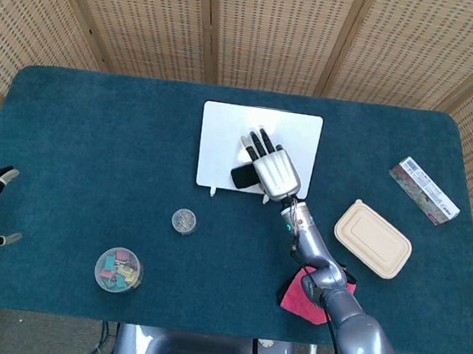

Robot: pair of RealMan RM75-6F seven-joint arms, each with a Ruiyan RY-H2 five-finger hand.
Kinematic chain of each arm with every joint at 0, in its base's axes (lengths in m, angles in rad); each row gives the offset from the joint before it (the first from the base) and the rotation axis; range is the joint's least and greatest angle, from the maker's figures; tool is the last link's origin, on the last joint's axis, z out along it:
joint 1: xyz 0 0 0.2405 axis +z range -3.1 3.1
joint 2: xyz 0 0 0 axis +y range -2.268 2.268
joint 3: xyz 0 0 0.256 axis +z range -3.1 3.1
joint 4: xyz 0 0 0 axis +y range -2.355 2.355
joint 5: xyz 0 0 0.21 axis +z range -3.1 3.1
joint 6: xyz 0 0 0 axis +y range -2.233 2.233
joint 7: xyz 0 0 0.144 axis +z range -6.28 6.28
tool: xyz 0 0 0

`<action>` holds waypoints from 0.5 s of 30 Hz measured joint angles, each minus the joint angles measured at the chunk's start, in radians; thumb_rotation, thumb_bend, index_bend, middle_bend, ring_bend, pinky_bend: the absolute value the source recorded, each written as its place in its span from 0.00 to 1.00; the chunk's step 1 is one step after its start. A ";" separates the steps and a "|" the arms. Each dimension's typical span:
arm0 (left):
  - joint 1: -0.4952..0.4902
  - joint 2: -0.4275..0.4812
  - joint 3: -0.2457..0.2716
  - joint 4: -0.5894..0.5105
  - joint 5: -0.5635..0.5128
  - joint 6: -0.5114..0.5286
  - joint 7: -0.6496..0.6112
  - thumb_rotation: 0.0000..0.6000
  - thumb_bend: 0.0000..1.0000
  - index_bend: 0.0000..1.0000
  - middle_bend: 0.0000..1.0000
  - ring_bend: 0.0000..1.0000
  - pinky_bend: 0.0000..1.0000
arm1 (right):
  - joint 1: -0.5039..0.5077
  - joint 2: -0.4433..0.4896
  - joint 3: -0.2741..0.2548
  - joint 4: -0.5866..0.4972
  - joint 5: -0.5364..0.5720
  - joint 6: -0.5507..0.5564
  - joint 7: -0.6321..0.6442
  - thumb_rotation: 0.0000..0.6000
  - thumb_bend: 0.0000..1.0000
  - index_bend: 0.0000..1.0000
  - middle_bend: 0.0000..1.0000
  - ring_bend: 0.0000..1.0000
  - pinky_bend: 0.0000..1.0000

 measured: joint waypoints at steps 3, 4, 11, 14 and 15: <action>0.001 0.000 0.000 -0.001 0.000 0.002 0.001 1.00 0.00 0.00 0.00 0.00 0.00 | -0.005 -0.003 -0.001 0.003 0.004 0.009 -0.007 1.00 0.00 0.06 0.10 0.07 0.52; 0.001 0.000 0.001 -0.001 0.001 0.002 0.001 1.00 0.00 0.00 0.00 0.00 0.00 | -0.005 -0.003 -0.001 0.003 0.005 0.010 -0.008 1.00 0.00 0.06 0.10 0.07 0.52; 0.001 0.002 0.002 -0.003 0.004 0.004 -0.001 1.00 0.00 0.00 0.00 0.00 0.00 | -0.015 0.001 -0.002 -0.006 0.008 0.039 -0.018 1.00 0.00 0.06 0.10 0.07 0.52; 0.001 0.003 0.003 -0.003 0.005 0.004 -0.005 1.00 0.00 0.00 0.00 0.00 0.00 | -0.028 0.015 -0.003 -0.027 0.006 0.076 -0.022 1.00 0.00 0.06 0.10 0.07 0.52; 0.002 0.004 0.003 -0.003 0.007 0.006 -0.007 1.00 0.00 0.00 0.00 0.00 0.00 | -0.034 0.023 -0.003 -0.041 0.004 0.091 -0.022 1.00 0.00 0.06 0.10 0.07 0.52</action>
